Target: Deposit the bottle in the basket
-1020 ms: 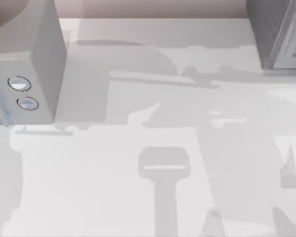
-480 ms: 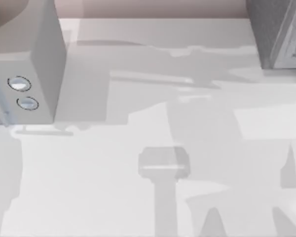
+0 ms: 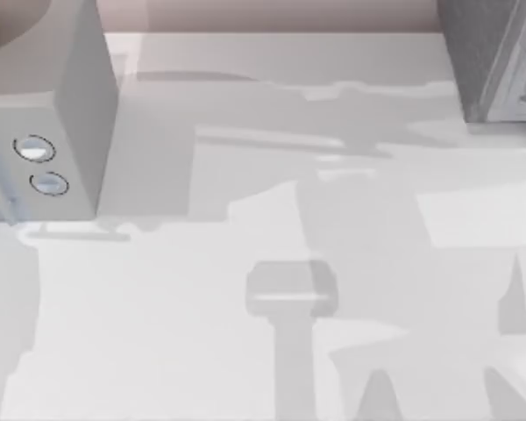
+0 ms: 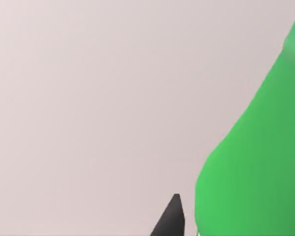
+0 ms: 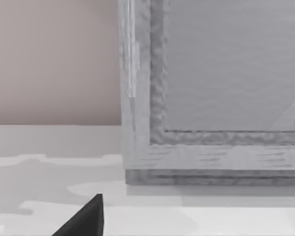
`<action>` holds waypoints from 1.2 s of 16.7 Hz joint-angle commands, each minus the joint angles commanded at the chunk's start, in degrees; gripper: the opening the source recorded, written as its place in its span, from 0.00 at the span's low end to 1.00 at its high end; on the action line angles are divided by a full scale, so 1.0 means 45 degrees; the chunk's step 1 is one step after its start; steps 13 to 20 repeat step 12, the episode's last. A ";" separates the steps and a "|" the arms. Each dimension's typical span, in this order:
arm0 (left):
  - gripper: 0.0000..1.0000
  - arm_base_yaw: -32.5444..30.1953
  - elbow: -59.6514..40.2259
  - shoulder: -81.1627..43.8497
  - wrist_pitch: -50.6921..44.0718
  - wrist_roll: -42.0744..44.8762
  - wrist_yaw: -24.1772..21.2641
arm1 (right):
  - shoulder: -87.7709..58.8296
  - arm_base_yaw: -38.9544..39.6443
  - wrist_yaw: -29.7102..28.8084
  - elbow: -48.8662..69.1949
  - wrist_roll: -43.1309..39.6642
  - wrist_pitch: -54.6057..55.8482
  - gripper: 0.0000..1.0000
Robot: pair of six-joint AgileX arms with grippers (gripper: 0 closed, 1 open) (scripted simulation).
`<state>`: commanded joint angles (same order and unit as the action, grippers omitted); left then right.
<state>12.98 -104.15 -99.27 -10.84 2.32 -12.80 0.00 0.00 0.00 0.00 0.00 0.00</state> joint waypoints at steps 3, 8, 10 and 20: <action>0.75 0.0000 0.0000 0.0000 0.0000 0.0000 0.0000 | 0.0000 0.0000 0.0000 0.0000 0.0000 0.0000 1.00; 1.00 0.0000 0.0000 0.0000 0.0000 0.0000 0.0000 | 0.0000 0.0000 0.0000 0.0000 0.0000 0.0000 1.00; 1.00 0.0000 0.0000 0.0000 0.0000 0.0000 0.0000 | 0.0000 0.0000 0.0000 0.0000 0.0000 0.0000 1.00; 1.00 0.0000 0.0000 0.0000 0.0000 0.0000 0.0000 | 0.0000 0.0000 0.0000 0.0000 0.0000 0.0000 1.00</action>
